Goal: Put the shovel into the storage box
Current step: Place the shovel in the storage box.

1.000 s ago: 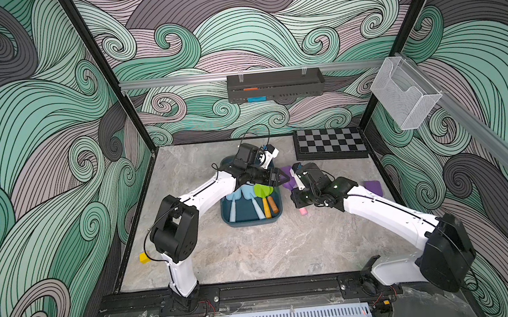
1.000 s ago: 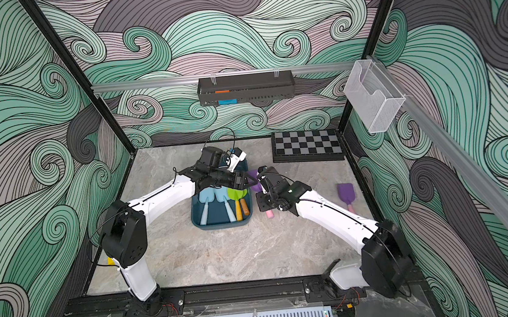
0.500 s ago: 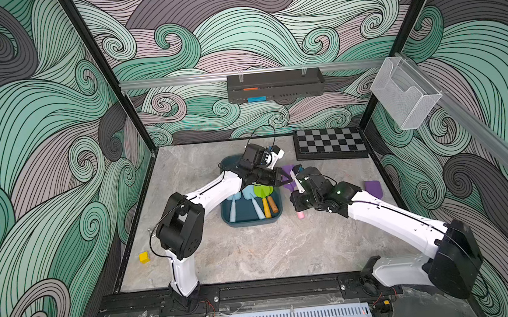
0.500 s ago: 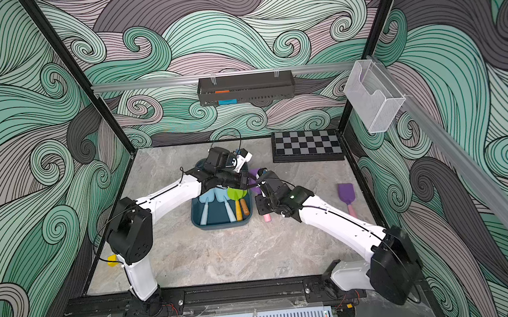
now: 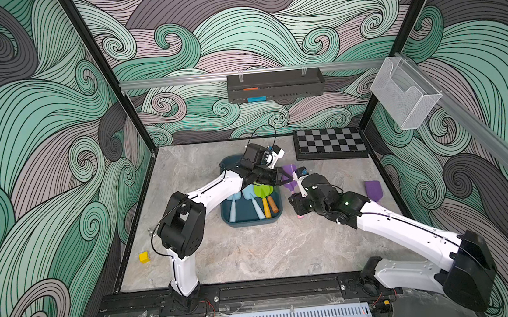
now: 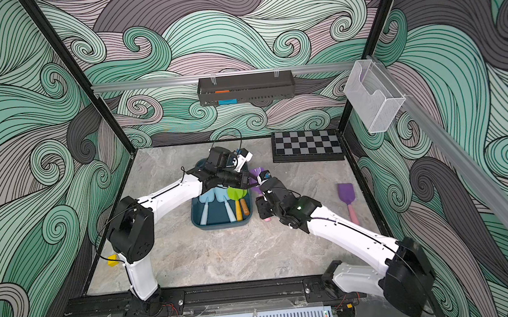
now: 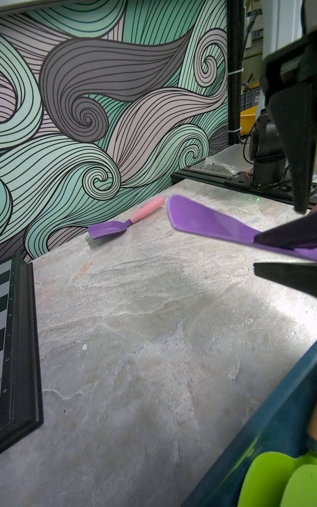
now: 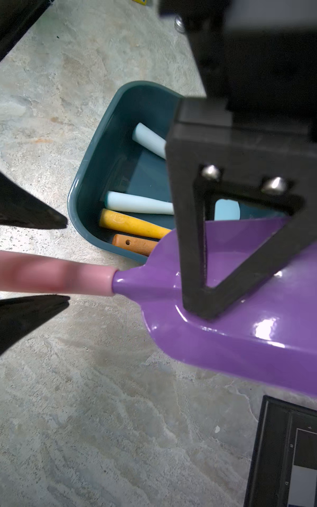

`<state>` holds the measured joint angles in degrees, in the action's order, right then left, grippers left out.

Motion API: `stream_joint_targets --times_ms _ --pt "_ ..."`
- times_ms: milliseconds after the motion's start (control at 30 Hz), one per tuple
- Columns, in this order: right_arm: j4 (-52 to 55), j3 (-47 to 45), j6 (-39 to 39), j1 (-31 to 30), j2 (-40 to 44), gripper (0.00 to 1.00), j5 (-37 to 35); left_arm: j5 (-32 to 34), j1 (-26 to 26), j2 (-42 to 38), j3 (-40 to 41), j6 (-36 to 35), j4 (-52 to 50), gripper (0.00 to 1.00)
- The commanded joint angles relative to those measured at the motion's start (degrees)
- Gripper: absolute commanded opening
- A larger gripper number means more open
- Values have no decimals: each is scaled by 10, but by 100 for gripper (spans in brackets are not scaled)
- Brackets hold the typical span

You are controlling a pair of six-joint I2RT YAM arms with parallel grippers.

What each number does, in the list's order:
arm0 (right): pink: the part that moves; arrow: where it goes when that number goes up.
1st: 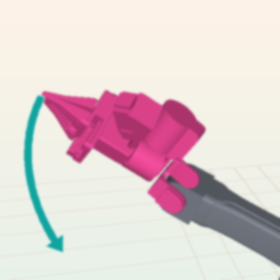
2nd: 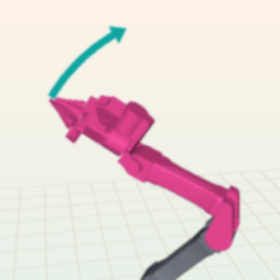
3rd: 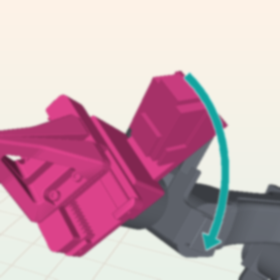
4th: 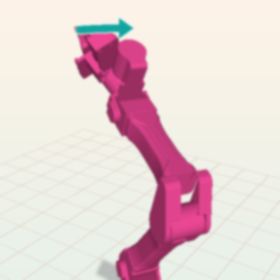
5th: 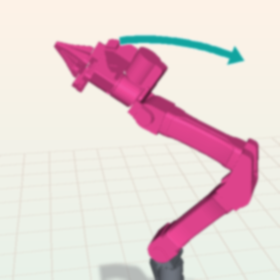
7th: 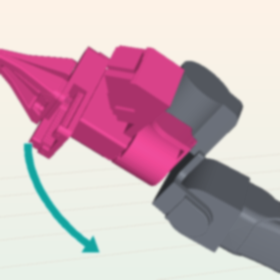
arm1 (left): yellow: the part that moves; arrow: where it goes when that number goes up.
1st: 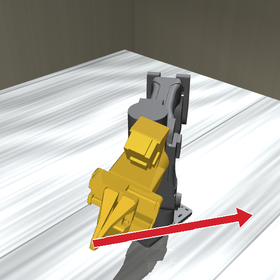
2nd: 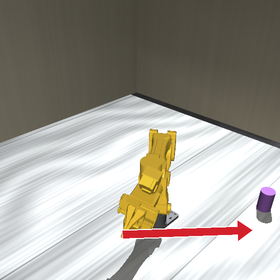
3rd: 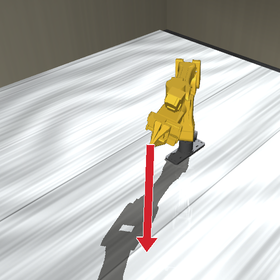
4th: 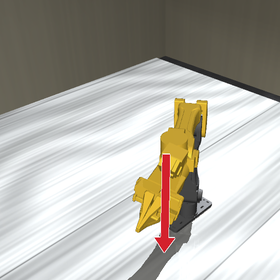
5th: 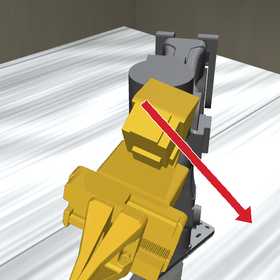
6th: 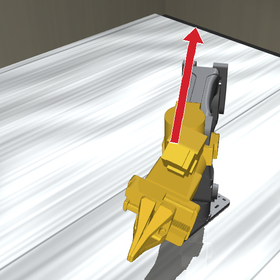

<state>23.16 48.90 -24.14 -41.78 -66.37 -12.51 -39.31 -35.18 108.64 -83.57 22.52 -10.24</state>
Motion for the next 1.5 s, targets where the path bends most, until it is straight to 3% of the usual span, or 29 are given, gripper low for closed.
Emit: stream_joint_targets --times_ms 0,133,233,433,633,900,1233,1467 --pt "-50 -15 8 -2 34 44 -17 -22 24 -2 -36 -16 -4 0" --pt "-49 -35 11 -2 77 47 -40 -38 64 -21 -41 -41 -37 0" --pt "-38 -57 17 -1 105 50 -68 -40 101 -33 -58 -107 -120 0" --pt "9 -88 3 47 134 53 -93 53 147 -44 -70 -213 -265 0" --pt "24 -108 6 112 162 53 -60 86 156 -23 -39 -221 -261 0" --pt "36 -134 11 130 194 53 -68 86 159 67 -70 -220 -277 0" --pt "46 -150 3 171 194 54 -50 70 175 112 -71 -215 -264 0" --pt "47 -154 -4 181 181 54 -39 66 178 140 -82 -213 -271 11"
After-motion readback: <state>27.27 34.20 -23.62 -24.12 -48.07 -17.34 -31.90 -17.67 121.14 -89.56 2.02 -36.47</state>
